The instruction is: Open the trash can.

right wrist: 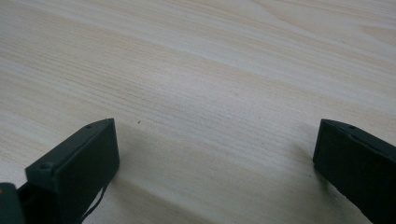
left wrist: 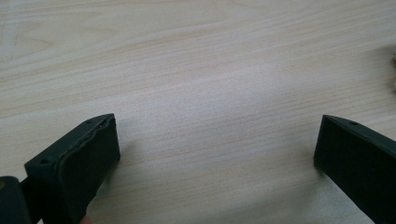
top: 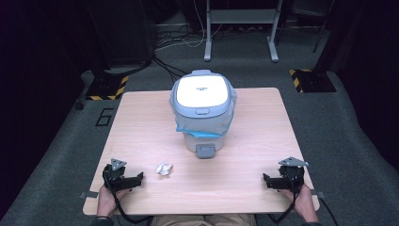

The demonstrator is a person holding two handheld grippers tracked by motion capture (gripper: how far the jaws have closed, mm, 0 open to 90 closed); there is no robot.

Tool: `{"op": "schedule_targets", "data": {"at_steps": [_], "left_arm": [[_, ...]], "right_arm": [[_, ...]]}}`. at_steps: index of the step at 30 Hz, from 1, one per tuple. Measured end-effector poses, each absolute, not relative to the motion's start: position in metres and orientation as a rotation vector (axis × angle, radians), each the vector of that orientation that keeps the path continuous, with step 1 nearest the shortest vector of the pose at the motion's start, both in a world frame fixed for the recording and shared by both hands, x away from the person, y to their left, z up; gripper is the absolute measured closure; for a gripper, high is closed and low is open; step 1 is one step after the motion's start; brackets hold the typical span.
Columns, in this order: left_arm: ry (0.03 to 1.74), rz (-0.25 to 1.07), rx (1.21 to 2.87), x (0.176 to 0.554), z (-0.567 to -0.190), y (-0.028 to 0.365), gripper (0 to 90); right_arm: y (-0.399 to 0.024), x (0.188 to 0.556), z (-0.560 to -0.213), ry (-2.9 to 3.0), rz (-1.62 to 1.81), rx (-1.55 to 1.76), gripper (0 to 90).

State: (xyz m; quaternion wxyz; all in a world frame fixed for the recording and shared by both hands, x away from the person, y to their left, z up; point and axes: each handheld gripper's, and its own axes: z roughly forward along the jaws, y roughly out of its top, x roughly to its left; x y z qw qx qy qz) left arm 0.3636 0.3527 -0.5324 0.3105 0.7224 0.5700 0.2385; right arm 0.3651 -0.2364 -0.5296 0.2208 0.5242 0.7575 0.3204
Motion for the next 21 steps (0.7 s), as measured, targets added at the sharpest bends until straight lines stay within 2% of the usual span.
{"op": "schedule_targets", "data": {"at_steps": [21], "left_arm": [[1.515,0.637,1.901,0.367,-0.532,0.351,0.0]], "right_arm": [[-0.223,0.369,-0.521,2.151,0.857,1.454,0.0]]}}
